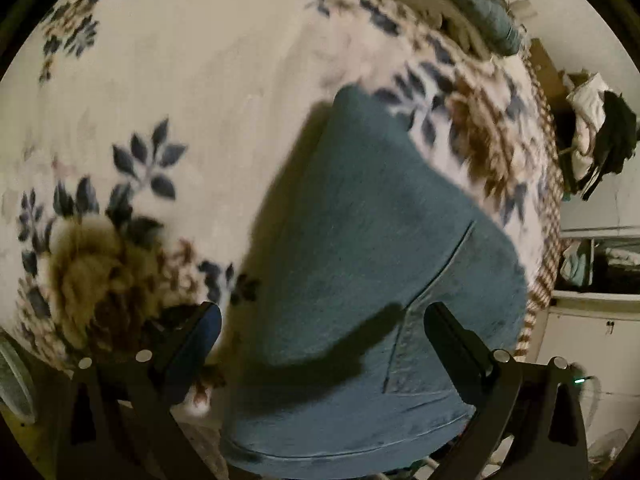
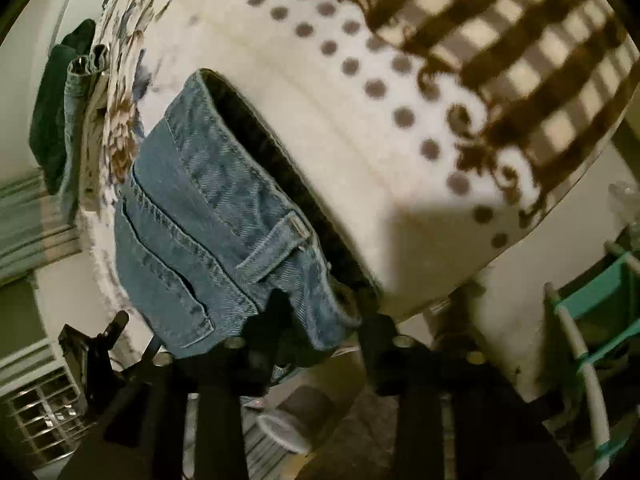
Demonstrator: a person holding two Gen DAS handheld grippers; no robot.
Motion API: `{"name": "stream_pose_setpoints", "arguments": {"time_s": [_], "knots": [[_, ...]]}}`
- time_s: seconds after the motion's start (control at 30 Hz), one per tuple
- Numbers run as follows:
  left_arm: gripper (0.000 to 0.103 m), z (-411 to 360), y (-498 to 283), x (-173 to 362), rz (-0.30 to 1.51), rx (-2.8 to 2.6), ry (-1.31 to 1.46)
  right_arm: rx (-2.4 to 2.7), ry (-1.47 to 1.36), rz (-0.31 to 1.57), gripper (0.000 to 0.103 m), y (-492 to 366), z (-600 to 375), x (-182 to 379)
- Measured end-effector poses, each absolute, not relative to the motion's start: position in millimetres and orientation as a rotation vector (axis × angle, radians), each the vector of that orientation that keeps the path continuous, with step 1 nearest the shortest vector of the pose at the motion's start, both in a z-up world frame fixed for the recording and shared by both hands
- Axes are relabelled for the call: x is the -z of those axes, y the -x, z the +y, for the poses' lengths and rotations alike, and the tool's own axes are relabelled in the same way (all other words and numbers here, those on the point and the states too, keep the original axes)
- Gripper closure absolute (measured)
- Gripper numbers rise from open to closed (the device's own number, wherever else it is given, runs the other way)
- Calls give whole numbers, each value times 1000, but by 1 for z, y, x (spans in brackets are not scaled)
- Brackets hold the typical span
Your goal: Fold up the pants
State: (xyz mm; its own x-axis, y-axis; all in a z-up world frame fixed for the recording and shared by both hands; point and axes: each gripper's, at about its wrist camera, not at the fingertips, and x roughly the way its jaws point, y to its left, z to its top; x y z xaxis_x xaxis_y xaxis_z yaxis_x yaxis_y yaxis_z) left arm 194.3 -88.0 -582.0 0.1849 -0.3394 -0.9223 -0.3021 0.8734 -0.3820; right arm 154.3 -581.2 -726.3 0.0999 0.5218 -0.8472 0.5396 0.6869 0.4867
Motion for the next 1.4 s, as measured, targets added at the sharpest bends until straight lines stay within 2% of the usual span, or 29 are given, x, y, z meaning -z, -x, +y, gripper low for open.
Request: {"name": "stream_pose_setpoints", "arguments": {"time_s": [0.03,0.17,0.27,0.3,0.4,0.47,0.5,0.53,0.87,0.93,1.17,1.4], "knots": [[0,-89,-193,584,1410,25,549,22,-849,1529,85,-157,-578,717],[0,-87,-190,588,1417,9,530,36,-753,1499,86,-163,-580,689],[0,-83,-188,589,1413,5,538,25,-781,1538,86,-163,-587,702],[0,-83,-188,590,1414,5,539,1,-777,1577,82,-166,-586,712],[0,-81,-188,594,1421,11,561,-32,-836,1583,62,-164,-598,722],[0,-80,-188,594,1413,25,582,-60,-893,1557,43,-158,-601,723],[0,-79,-188,594,1408,33,592,-88,-947,1522,26,-151,-604,722],[0,-80,-187,594,1404,42,603,-116,-982,1499,16,-144,-607,721],[0,-86,-190,608,1397,131,711,-247,-1065,1490,10,-131,-560,767],[0,-88,-192,611,1407,143,704,-262,-1081,1450,0,-132,-554,772],[0,-89,-193,619,1418,167,707,-259,-1204,1347,0,-116,-564,771],[0,-84,-192,622,1424,187,713,-410,-1324,1270,0,-137,-547,769]]}}
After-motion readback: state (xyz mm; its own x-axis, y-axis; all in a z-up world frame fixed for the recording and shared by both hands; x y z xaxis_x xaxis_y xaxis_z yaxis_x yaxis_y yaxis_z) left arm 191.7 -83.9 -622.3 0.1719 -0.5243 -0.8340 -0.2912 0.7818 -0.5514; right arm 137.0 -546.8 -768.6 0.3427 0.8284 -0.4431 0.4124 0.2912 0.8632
